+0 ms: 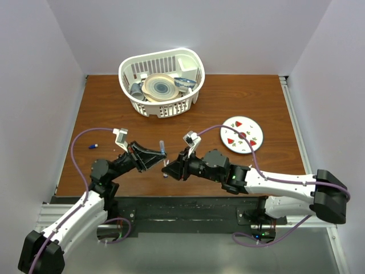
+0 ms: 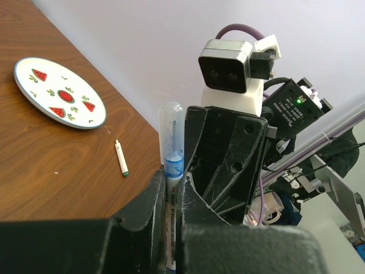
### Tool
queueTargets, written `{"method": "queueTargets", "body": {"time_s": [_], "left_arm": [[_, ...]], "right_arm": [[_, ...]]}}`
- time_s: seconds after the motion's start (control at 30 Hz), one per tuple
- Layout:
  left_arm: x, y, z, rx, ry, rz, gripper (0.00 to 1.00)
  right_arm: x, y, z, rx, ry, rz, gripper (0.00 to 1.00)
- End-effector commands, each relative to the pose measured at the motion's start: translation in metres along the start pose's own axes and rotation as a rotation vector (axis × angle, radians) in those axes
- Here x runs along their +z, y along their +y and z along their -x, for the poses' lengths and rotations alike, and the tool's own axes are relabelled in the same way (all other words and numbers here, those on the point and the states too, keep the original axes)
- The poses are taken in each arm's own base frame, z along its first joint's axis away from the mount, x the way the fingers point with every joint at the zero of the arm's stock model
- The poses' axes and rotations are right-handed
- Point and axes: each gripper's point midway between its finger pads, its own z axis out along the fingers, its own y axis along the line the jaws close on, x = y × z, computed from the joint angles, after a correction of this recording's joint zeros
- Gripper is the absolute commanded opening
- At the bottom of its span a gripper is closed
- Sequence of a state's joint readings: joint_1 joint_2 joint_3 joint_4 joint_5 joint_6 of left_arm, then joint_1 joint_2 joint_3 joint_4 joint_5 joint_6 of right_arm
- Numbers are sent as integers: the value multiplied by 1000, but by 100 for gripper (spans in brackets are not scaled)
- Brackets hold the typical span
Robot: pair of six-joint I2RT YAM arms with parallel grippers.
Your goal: Insert the pens into the pen caps
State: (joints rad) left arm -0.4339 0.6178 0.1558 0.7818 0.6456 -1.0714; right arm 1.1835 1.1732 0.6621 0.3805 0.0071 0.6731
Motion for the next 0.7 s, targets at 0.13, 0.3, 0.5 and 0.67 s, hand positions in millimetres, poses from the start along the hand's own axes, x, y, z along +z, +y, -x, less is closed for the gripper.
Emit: {"method": "queueTargets", "body": {"time_s": [0.13,0.3,0.5,0.67], "left_arm": [[4,-34,18,66,-39,-107,0],[2,-39,17,61,-37,-126,26],[3,-33,17,77,-29,-84,78],[10,-35,30,129,-34,-51,79]], "right_arm": [[9,15,6,41,-23,69,32],[8,21,12,32,-51,100,0],[0,22,12,21,-55,110,0],[-2,23,6,22,-32,123,0]]}}
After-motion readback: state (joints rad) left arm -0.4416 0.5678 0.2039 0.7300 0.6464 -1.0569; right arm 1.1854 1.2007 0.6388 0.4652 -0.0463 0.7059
